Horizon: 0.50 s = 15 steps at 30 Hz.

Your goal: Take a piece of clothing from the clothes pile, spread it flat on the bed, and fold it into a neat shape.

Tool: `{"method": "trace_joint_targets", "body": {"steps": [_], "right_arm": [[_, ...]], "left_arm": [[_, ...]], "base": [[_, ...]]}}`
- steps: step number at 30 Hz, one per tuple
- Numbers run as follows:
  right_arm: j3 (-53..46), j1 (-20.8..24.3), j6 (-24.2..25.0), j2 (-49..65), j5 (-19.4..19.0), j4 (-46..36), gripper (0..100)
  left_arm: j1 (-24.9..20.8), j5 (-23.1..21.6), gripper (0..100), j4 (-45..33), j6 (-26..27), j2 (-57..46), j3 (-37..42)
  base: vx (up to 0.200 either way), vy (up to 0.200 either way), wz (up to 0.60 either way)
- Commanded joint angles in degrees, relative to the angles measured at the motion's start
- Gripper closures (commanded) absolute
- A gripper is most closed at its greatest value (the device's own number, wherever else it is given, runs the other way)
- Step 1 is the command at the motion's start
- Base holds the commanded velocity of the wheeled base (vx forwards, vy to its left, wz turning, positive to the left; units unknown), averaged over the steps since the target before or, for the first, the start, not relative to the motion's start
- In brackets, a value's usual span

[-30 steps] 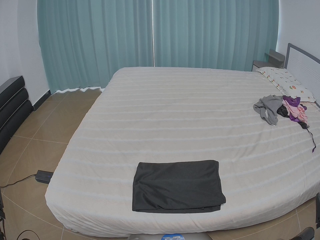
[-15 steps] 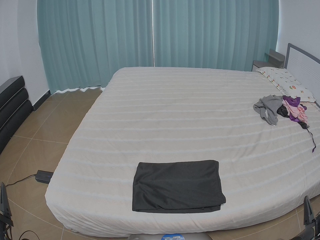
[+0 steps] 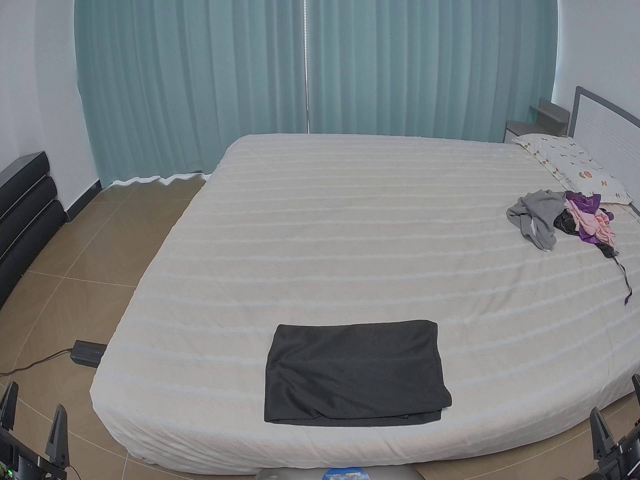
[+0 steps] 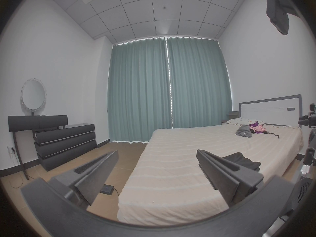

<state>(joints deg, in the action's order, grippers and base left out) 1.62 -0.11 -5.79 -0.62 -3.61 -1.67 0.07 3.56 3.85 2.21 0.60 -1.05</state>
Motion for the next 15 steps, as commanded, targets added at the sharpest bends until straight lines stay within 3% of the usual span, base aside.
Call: {"method": "trace_joint_targets", "body": {"steps": [1,5,9,12,15], "right_arm": [[1.6,0.0,2.1,0.4,2.5,-2.9,0],[1.5,0.0,2.4,0.5,2.2,-2.5,0],[1.5,-0.1,5.1,0.5,-1.7,-2.5,0],[1.4,-0.1,3.0,0.5,-4.5,-2.3,0],[1.4,-0.1,3.2,0.4,-3.5,-2.3,0]], "left_arm": [[-0.1,-4.2,0,-1.0,-0.6,-0.2,1.0],[-0.1,-4.9,0,-1.0,-0.4,-0.2,1.0],[-0.1,-5.7,0,-1.9,-2.5,-0.2,0.5],[-0.1,-5.7,0,-2.3,-2.6,-0.2,0.3],[0.0,-3.7,0,-2.3,-2.4,-0.2,0.3]], "base": [[0.0,0.0,0.0],[0.0,0.0,0.0],[0.0,0.0,0.0],[0.0,0.0,0.0],[0.0,0.0,0.0]]}}
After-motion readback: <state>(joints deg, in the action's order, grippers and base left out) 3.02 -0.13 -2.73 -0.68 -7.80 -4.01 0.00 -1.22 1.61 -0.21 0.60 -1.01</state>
